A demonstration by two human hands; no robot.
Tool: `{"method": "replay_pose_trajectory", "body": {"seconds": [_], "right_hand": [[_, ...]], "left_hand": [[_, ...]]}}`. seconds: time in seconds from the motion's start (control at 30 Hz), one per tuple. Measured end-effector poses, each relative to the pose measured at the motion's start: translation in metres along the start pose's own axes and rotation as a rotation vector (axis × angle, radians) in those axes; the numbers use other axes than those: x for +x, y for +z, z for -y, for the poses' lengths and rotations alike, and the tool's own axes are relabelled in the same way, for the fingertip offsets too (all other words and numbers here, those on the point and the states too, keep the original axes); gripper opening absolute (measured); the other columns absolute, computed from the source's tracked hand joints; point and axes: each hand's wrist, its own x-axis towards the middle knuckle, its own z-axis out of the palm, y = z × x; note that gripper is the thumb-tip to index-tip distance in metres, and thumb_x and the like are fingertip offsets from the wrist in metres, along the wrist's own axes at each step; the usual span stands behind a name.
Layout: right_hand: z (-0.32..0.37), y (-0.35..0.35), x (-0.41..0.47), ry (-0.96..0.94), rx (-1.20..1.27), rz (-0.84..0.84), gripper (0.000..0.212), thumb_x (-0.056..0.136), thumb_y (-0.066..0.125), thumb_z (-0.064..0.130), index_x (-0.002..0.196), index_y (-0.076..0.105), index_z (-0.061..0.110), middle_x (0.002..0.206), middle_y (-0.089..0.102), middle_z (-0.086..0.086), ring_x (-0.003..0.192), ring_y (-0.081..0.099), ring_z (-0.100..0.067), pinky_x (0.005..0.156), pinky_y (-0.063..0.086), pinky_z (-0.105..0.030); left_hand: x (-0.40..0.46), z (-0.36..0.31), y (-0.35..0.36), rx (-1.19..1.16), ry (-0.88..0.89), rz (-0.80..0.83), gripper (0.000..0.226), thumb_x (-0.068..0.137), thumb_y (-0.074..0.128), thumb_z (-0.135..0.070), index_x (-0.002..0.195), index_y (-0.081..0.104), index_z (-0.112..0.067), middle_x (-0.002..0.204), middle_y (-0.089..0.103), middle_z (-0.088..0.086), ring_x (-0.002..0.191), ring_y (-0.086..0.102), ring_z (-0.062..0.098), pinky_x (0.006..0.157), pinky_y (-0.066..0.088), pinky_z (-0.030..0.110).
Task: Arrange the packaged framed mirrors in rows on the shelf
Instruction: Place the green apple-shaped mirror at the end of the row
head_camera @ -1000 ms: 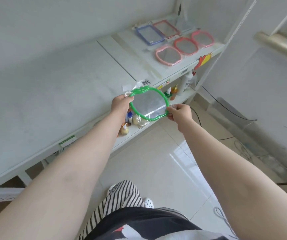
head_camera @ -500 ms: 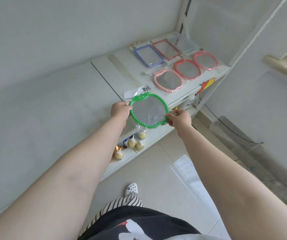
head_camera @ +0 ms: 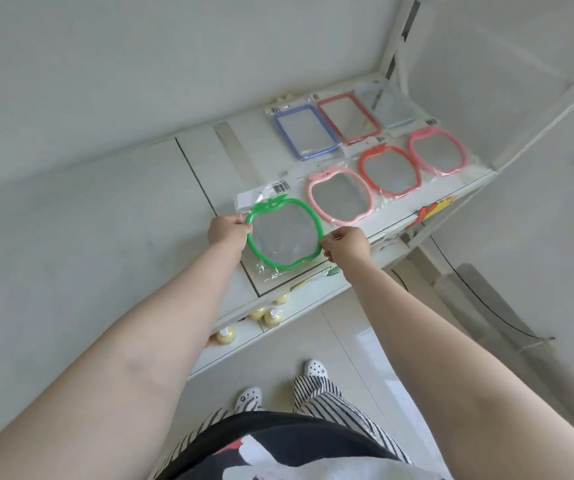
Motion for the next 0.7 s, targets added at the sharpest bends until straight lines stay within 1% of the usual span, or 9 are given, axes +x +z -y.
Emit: {"method": "replay_pose_trajectory", "body": {"seconds": [0.1, 0.13, 0.2, 0.3, 0.37, 0.43, 0.53, 0.63, 0.7], "right_hand": [[0.005, -0.006, 0.023, -0.035, -0.053, 0.098, 0.006, 0.079, 0.058, 0.007, 0.079, 0.064, 0.005, 0.065, 0.064, -0.008, 0.058, 0.058, -0.024, 0.062, 0.055, -0.036], [0.008, -0.009, 0.029, -0.051, -0.073, 0.126, 0.005, 0.080, 0.059, 0.007, 0.076, 0.062, 0.007, 0.067, 0.064, -0.009, 0.058, 0.059, -0.024, 0.061, 0.053, -0.034], [0.009, -0.010, 0.042, -0.088, -0.110, 0.159, 0.011, 0.081, 0.060, 0.007, 0.071, 0.056, 0.010, 0.066, 0.064, -0.010, 0.059, 0.062, -0.025, 0.063, 0.055, -0.036], [0.010, -0.007, 0.054, -0.114, -0.181, 0.184, 0.016, 0.082, 0.063, 0.007, 0.073, 0.052, 0.013, 0.058, 0.061, -0.005, 0.062, 0.066, -0.027, 0.062, 0.053, -0.035], [0.008, -0.003, 0.059, -0.123, -0.208, 0.189, 0.017, 0.082, 0.062, 0.005, 0.073, 0.051, 0.013, 0.057, 0.060, -0.004, 0.068, 0.071, -0.032, 0.067, 0.056, -0.039], [0.006, -0.001, 0.064, -0.138, -0.229, 0.190, 0.015, 0.080, 0.060, 0.004, 0.072, 0.051, 0.012, 0.064, 0.066, -0.011, 0.073, 0.071, -0.035, 0.070, 0.059, -0.043], [0.005, 0.001, 0.068, -0.159, -0.276, 0.197, 0.010, 0.079, 0.061, 0.010, 0.081, 0.052, 0.011, 0.082, 0.071, -0.018, 0.077, 0.070, -0.036, 0.074, 0.058, -0.044], [0.007, 0.000, 0.067, -0.186, -0.329, 0.208, 0.012, 0.080, 0.061, 0.015, 0.086, 0.051, 0.011, 0.087, 0.070, -0.015, 0.079, 0.068, -0.034, 0.074, 0.057, -0.042], [0.010, -0.005, 0.066, -0.208, -0.435, 0.213, 0.016, 0.085, 0.060, 0.024, 0.094, 0.054, 0.012, 0.088, 0.068, -0.008, 0.081, 0.066, -0.030, 0.073, 0.053, -0.036]], "left_hand": [[0.006, -0.006, 0.012, -0.016, -0.036, -0.078, 0.027, 0.081, 0.065, -0.003, 0.105, 0.073, -0.011, 0.086, 0.063, 0.005, 0.079, 0.055, 0.018, 0.071, 0.042, 0.023], [0.009, -0.008, 0.016, -0.015, -0.045, -0.097, 0.027, 0.081, 0.065, -0.002, 0.105, 0.073, -0.011, 0.086, 0.063, 0.005, 0.078, 0.055, 0.018, 0.068, 0.041, 0.023], [0.015, -0.009, 0.024, 0.003, -0.059, -0.136, 0.026, 0.081, 0.065, -0.003, 0.104, 0.073, -0.012, 0.085, 0.063, 0.005, 0.077, 0.055, 0.018, 0.065, 0.041, 0.024], [0.025, -0.010, 0.031, 0.008, -0.058, -0.181, 0.025, 0.080, 0.065, -0.002, 0.103, 0.073, -0.009, 0.084, 0.064, 0.005, 0.078, 0.057, 0.018, 0.071, 0.042, 0.023], [0.029, -0.008, 0.035, 0.017, -0.066, -0.201, 0.025, 0.080, 0.066, -0.002, 0.102, 0.074, -0.010, 0.084, 0.065, 0.004, 0.078, 0.058, 0.018, 0.073, 0.044, 0.023], [0.032, -0.006, 0.038, 0.025, -0.077, -0.219, 0.024, 0.079, 0.066, -0.003, 0.101, 0.074, -0.010, 0.085, 0.067, 0.006, 0.077, 0.059, 0.019, 0.075, 0.046, 0.024], [0.034, -0.002, 0.041, 0.030, -0.081, -0.240, 0.024, 0.079, 0.068, -0.005, 0.101, 0.074, -0.012, 0.085, 0.066, 0.004, 0.080, 0.060, 0.019, 0.078, 0.047, 0.024], [0.035, 0.000, 0.039, 0.034, -0.068, -0.260, 0.026, 0.077, 0.071, -0.008, 0.103, 0.073, -0.013, 0.093, 0.071, 0.003, 0.081, 0.062, 0.020, 0.079, 0.049, 0.023], [0.035, 0.001, 0.039, 0.084, -0.059, -0.273, 0.029, 0.077, 0.070, -0.012, 0.106, 0.070, -0.013, 0.105, 0.072, 0.007, 0.092, 0.066, 0.024, 0.087, 0.052, 0.028]]}}
